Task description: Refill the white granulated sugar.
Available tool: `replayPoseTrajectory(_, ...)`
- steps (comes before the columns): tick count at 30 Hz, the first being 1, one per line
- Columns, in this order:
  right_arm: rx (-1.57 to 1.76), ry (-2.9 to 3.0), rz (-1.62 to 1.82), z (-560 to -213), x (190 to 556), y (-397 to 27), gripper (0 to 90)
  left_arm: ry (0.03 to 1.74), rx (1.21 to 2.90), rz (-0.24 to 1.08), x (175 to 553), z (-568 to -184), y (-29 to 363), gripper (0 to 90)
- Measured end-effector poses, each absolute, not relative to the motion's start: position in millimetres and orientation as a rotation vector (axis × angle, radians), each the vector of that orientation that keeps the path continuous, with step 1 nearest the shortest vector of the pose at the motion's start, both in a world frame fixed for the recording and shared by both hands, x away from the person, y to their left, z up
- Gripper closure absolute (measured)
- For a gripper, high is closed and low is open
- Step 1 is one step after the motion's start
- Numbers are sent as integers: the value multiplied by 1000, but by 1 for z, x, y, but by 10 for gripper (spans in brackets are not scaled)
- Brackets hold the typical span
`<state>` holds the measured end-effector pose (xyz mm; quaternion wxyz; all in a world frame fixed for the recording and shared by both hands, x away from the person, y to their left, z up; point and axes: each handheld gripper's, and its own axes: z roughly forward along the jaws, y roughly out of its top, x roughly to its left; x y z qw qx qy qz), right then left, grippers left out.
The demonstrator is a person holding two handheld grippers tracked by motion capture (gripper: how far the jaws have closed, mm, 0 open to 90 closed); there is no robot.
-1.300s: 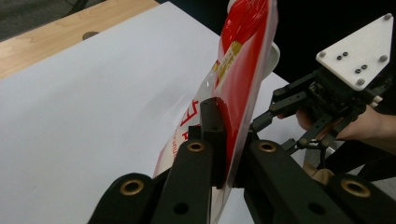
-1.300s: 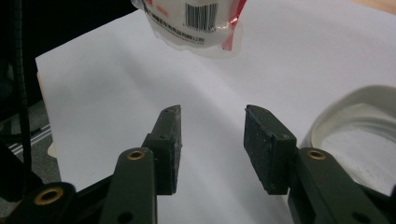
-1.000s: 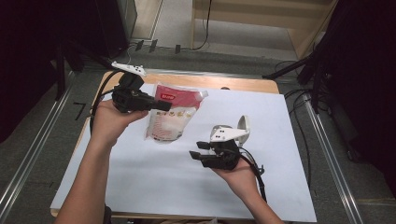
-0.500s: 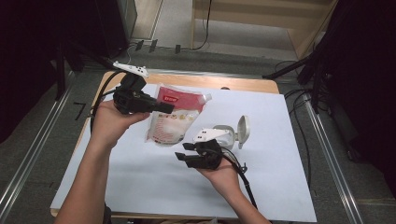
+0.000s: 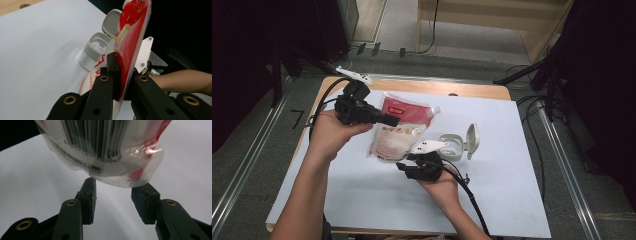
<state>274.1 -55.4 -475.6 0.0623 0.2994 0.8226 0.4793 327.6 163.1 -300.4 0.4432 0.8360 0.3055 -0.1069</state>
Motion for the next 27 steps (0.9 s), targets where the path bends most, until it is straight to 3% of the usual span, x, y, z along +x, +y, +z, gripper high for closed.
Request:
replayPoseTrajectory(14, 902, 2359, 1468, -484, 277, -54, 425, 781, 2057, -345, 332, -307, 162, 890)
replayPoseTrajectory(17, 886, 2377, 1514, -484, 277, -54, 499, 786, 2056, -333, 332, -307, 160, 891)
replayPoseTrajectory(27, 822, 2426, 1544, -480, 265, -52, 547, 757, 2075, -243, 331, -311, 147, 879)
